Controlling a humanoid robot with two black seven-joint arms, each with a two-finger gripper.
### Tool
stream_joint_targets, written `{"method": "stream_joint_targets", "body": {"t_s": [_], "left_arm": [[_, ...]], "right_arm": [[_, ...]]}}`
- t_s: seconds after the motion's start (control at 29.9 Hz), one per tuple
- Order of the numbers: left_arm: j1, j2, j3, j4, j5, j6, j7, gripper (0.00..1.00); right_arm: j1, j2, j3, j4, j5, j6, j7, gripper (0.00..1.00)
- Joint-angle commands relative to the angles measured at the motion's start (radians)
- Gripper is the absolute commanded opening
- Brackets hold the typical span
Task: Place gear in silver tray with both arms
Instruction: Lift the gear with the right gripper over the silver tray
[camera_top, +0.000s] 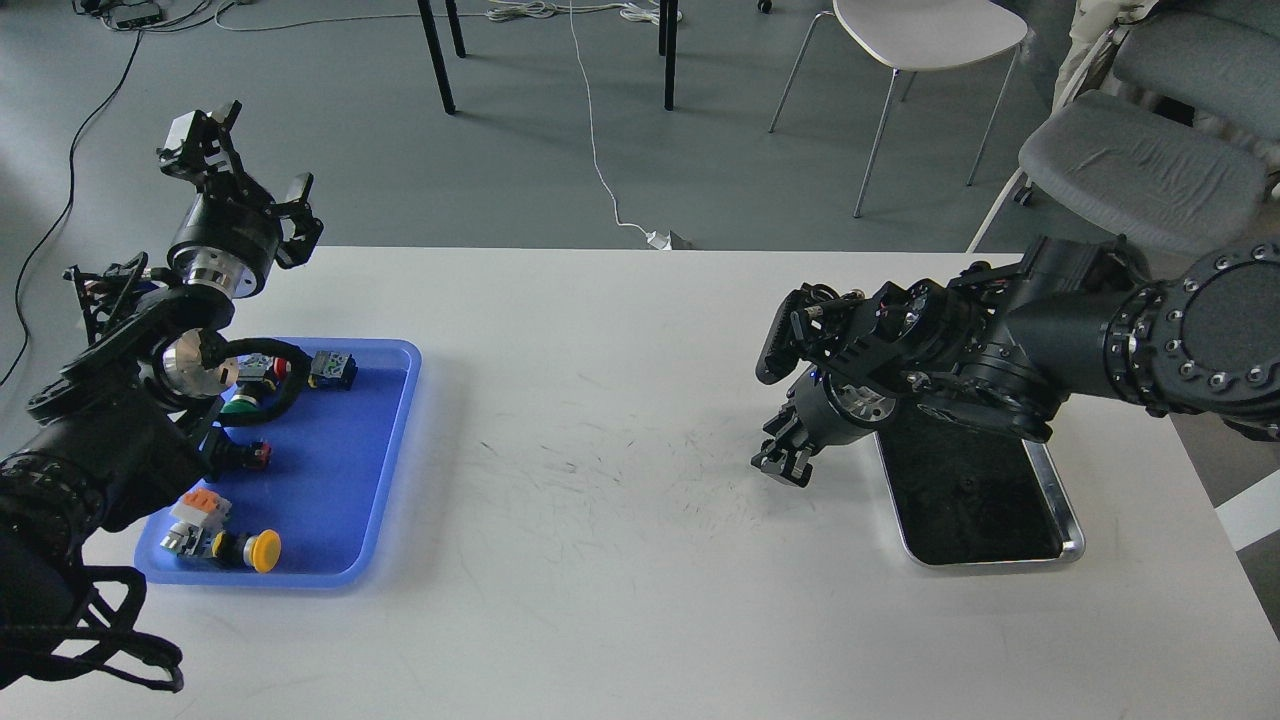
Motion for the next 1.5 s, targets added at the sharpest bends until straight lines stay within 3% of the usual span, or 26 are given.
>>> {"method": "stream_joint_targets", "body": {"t_s": [0.0, 0.27, 0.54, 0.77, 1.24, 1.47], "left_arm": [[0.0, 0.001, 0.0, 0.0, 0.0, 0.0, 0.0, 0.99], [0.0, 0.001, 0.0, 0.005, -0.002, -0.001, 0.001, 0.99], [0.003, -0.005, 0.0, 0.005, 0.0, 0.0, 0.0, 0.99], [0.003, -0.006, 0.002, 0.005, 0.0, 0.0, 0.001, 0.99], [0.005, -0.034, 0.005, 0.006, 0.0, 0.009, 0.0, 0.99], [0.005, -0.04, 0.005, 0.006, 0.0, 0.011, 0.0, 0.99]], "right_arm": [[0.0, 0.005, -0.003, -0.002, -0.007, 0.001, 0.0, 0.31], [0.003, 0.005, -0.014, -0.002, -0.01, 0.001, 0.0, 0.25], [0.014, 0.005, -0.024, -0.002, -0.012, 0.001, 0.0, 0.05], [0.043, -0.019, -0.026, 0.001, -0.006, 0.001, 0.0, 0.01], [0.103, -0.352, -0.026, 0.102, -0.052, 0.001, 0.0, 0.01], [0.046, -0.453, -0.024, 0.098, -0.061, -0.013, 0.0, 0.02]]}}
